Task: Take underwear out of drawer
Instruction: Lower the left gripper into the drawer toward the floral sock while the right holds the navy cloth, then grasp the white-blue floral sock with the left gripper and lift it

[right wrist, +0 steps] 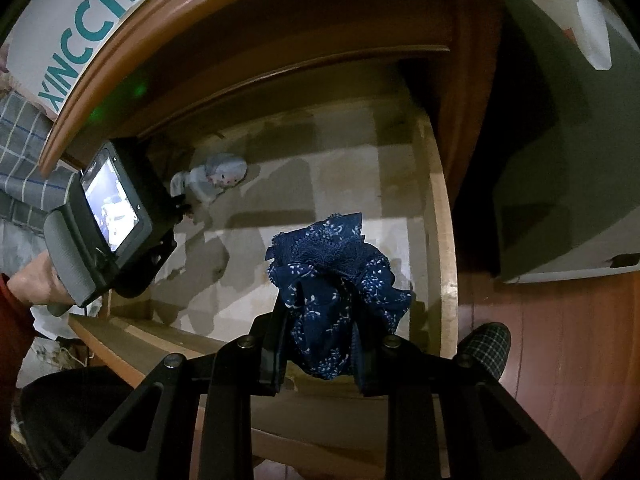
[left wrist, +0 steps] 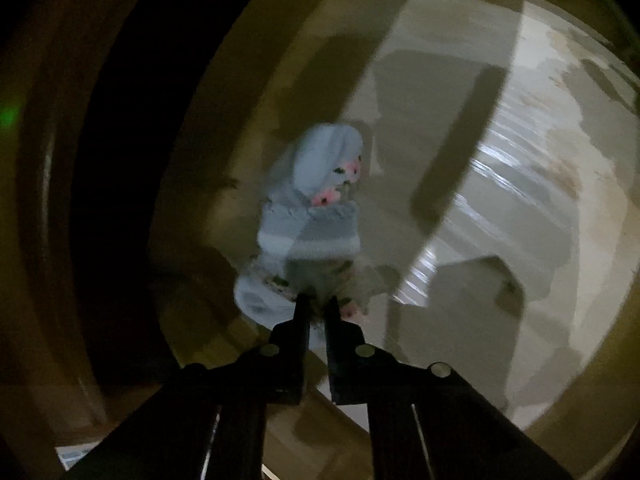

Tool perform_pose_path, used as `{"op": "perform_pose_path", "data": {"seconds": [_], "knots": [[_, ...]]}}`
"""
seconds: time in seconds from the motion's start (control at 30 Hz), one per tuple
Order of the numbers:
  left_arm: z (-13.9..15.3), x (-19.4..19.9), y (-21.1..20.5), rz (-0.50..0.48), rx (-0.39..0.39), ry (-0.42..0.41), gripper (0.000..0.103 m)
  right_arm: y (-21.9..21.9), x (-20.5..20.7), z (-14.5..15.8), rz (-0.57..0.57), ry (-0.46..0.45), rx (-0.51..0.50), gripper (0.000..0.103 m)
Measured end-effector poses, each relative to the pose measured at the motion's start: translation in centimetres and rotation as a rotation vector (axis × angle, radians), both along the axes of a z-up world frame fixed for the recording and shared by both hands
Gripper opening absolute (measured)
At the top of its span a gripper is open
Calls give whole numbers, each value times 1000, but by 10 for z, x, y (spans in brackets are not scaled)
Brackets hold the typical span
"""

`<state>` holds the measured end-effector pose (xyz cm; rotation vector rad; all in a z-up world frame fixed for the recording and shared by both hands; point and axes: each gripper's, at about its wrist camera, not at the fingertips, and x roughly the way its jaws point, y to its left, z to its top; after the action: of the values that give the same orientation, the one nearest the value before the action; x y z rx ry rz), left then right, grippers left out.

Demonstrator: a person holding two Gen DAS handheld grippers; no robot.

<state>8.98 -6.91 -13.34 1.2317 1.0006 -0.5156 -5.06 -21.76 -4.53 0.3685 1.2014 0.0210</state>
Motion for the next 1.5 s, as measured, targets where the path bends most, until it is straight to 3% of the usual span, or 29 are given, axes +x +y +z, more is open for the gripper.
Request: {"op": "perform_pose_path", "data": {"seconds": [0.17, 0.23, 0.3, 0.43, 0.53, 0.6, 0.67, 0.77, 1.0, 1.23, 1.37, 1.5], "knots": [[-1, -1, 10, 92, -25, 225, 0, -2, -1, 1, -1, -3, -2, 24], [0, -2, 14, 94, -14, 227, 0, -3, -1, 2, -2, -4, -1, 24], [11, 4, 16, 137, -81, 267, 0, -2, -1, 2, -2, -5, -1, 24], [40, 11, 15, 146, -189, 244, 4, -2, 0, 2, -5, -2, 2, 24], [44, 4, 7, 108, -179, 222, 9, -1, 1, 2, -3, 2, 5, 24], [50, -10, -5, 69, -153, 168, 19, -1, 1, 2, -2, -2, 7, 24], [49, -14, -13, 37, -122, 122, 41, -2, 1, 3, -3, -3, 13, 24], [48, -32, -28, -38, -77, 45, 46, -2, 1, 2, -4, 0, 16, 25], [42, -14, -55, -31, -83, 63, 46, -3, 0, 4, -15, 1, 15, 25], [41, -1, -29, -42, -98, 73, 45, 1, 1, 1, -6, 10, 17, 25], [44, 9, -17, -27, -102, 112, 28, 2, 2, 1, -3, 13, 16, 25], [50, 12, -7, 2, -83, 131, 23, 0, 1, 0, -9, 13, 14, 25]]}}
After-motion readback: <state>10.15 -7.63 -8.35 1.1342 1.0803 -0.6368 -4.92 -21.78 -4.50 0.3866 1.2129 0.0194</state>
